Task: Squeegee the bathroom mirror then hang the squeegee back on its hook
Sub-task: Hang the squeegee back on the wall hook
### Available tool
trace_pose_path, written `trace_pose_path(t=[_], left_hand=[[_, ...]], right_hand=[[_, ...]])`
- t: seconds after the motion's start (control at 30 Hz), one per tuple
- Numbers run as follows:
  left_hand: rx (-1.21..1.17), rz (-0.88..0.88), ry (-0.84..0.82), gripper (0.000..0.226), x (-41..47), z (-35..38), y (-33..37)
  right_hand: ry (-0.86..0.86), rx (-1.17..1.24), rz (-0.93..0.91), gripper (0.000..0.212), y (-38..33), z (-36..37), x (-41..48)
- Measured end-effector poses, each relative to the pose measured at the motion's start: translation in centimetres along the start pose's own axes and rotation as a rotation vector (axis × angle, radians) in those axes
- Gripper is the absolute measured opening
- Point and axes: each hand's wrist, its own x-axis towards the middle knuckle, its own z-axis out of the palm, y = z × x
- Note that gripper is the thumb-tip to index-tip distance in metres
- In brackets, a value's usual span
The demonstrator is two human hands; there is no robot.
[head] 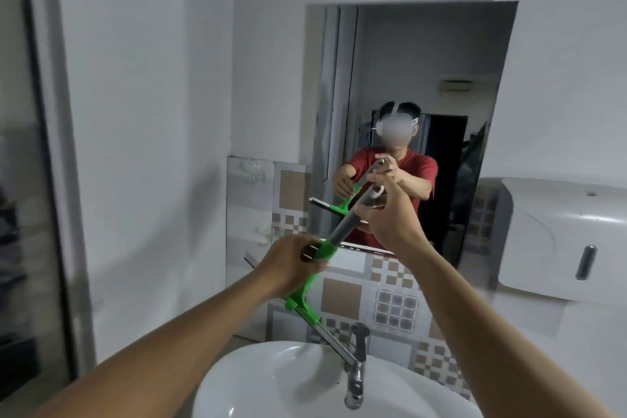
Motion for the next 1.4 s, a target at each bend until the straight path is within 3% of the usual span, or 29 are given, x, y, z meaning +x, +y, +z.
trace_pose_path(t=[0.2,0.43,0.63,0.8,1.1,1.4], left_hand=[[-0.186,-0.103,0.039,0.026,2.8,-2.2,-5.7],[-0.368,-0.234,0.178,0.006,6.6,-3.4,-12.3],[-0.451,-0.296,0.292,0.030,9.9,-4.0,-16.9],[-0.492,-0.267,0.384,0.018,12.5,-4.9,-18.6],[-0.406,-0.153,0.452,0.048,15.6,-5.0,-21.5],[-0.365,-0.078,0.461,0.040,17.8,-3.9,-24.1]], right_hand=[[-0.124,-0.029,-0.020,0.063,0.1,8.3,4.9],[-0.197,-0.082,0.009,0.053,1.9,16.5,9.7],[-0.220,-0.066,0.036,0.054,4.1,21.6,13.0],[-0.233,-0.074,0.017,0.056,4.8,24.6,15.6],[-0.222,-0.122,-0.003,0.053,6.3,27.2,17.9],[-0.190,-0.112,-0.005,0.052,7.6,28.5,18.4]])
